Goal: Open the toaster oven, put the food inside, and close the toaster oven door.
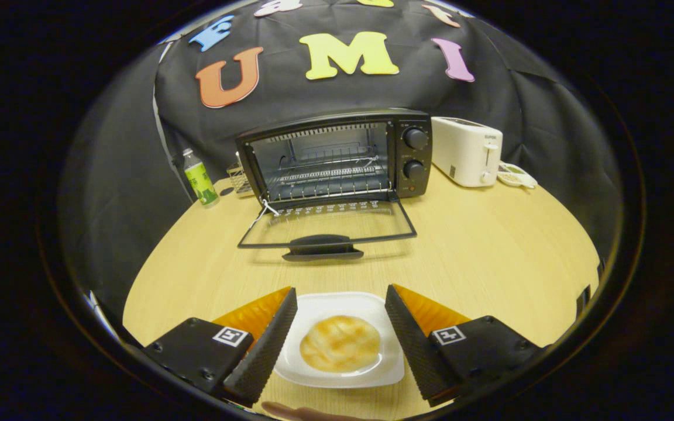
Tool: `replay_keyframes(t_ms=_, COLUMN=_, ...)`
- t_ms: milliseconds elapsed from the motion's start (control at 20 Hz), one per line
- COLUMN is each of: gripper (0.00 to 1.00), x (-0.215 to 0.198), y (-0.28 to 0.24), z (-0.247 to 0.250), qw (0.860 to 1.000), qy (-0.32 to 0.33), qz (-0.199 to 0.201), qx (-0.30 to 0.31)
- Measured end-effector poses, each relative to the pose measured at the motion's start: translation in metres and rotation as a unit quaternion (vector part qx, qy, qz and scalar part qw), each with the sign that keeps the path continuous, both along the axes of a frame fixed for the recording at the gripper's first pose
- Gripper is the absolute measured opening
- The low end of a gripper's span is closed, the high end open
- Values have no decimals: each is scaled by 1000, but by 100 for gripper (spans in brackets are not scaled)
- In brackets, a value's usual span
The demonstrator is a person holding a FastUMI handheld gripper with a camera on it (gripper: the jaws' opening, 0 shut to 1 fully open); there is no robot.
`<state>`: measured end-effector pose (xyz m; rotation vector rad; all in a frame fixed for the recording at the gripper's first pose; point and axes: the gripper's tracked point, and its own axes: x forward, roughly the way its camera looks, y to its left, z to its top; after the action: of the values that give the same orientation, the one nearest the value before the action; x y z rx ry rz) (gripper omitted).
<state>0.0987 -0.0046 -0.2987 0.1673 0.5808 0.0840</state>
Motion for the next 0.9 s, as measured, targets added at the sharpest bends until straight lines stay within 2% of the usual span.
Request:
replay_keyframes(t_ms=200, gripper=99, x=-19, y=-5, z=-16, qw=1000, qy=-12, qz=-5, qx=-1)
replay_keyframes(t_ms=400, gripper=99, x=-30, y=9, z=-29, qw=1000, qy=-13, qz=26, qx=-4)
replay_keyframes(t_ms=650, gripper=99, x=-34, y=7, z=-45, qw=998, qy=-21, qz=21, qx=-47)
replay_keyframes(t_ms=900, gripper=100, x=-33, y=5, z=-55, qw=998, qy=-28, qz=14, qx=-51)
